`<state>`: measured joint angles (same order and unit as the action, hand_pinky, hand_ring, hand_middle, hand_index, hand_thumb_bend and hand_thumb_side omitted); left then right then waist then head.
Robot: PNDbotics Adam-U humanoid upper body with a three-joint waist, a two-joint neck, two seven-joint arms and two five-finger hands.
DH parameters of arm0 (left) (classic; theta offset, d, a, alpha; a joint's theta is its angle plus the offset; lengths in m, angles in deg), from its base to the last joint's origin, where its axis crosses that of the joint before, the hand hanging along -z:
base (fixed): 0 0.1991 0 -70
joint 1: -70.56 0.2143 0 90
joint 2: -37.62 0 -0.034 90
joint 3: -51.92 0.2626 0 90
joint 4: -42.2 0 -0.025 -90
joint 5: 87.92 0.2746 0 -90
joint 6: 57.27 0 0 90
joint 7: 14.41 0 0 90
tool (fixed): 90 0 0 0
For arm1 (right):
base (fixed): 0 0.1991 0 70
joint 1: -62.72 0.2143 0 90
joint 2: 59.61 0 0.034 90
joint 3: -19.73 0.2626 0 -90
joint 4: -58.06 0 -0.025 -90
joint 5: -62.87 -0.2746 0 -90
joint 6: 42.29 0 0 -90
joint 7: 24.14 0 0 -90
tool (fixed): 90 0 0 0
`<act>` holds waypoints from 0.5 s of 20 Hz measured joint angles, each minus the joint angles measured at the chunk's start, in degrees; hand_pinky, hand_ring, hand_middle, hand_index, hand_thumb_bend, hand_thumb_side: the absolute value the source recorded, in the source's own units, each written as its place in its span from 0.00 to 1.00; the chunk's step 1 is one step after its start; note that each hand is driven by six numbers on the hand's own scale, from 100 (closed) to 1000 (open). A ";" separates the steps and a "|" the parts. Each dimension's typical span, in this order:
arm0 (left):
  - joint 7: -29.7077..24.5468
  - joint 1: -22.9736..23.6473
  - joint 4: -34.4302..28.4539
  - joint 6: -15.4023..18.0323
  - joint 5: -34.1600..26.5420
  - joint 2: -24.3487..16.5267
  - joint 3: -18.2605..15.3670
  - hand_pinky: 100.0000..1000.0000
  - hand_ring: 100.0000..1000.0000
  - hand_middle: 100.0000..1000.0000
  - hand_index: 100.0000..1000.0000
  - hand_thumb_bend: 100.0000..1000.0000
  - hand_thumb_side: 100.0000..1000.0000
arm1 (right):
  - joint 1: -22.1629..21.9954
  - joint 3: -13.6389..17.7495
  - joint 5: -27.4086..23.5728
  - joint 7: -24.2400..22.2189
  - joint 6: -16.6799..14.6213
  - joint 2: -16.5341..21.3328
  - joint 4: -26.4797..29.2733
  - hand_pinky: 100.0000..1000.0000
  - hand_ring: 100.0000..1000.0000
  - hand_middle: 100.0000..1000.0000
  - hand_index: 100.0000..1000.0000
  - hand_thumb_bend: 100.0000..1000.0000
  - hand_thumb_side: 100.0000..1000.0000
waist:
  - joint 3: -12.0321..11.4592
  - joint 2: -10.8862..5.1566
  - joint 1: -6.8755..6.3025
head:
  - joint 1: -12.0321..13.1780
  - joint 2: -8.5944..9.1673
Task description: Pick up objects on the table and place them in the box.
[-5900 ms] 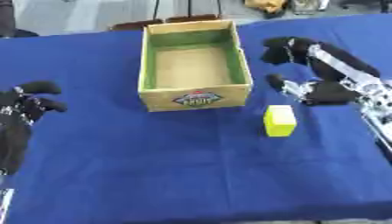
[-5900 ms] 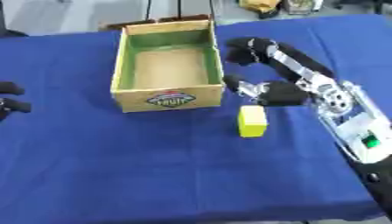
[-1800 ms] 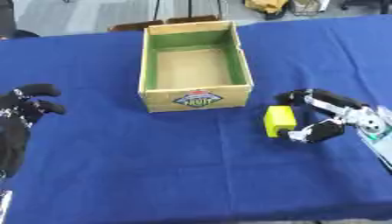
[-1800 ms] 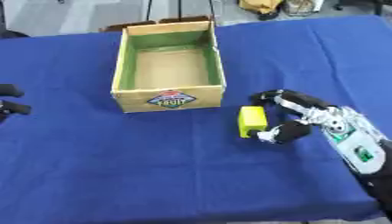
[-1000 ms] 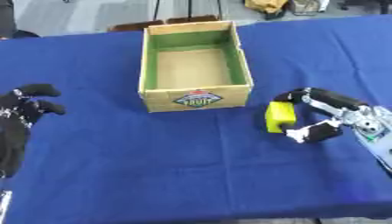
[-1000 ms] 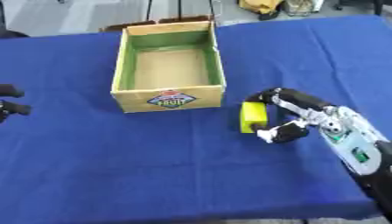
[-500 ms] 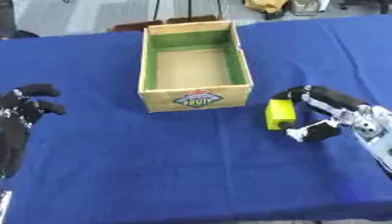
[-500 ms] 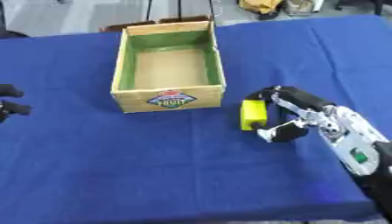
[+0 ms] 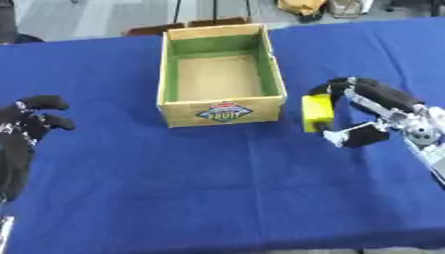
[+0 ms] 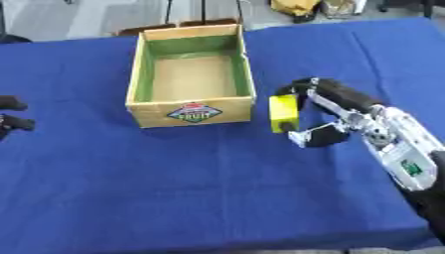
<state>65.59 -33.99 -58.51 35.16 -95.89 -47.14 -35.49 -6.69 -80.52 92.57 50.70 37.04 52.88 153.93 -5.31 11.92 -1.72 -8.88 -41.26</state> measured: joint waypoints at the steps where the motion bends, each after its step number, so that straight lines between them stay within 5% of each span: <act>1: 0.00 0.01 0.00 0.00 0.00 0.00 0.00 0.72 0.51 0.62 0.72 0.69 0.95 | 0.81 0.04 -0.52 0.09 0.16 0.55 0.69 0.71 0.56 0.36 0.70 0.00 0.18 | 0.01 -0.08 0.01 | 0.01 -0.01; 10: -0.18 0.39 0.01 -0.06 -0.02 -0.41 0.03 0.72 0.51 0.62 0.72 0.69 0.95 | 12.95 -1.17 -3.96 -0.31 1.47 3.03 -1.64 0.71 0.56 0.36 0.70 0.00 0.17 | -0.45 -0.84 -0.11 | -0.08 -0.05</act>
<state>65.41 -33.61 -58.50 35.10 -95.91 -47.55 -35.46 6.25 -81.69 88.61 50.39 38.50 55.90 152.28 -5.76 11.08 -1.83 -8.96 -41.32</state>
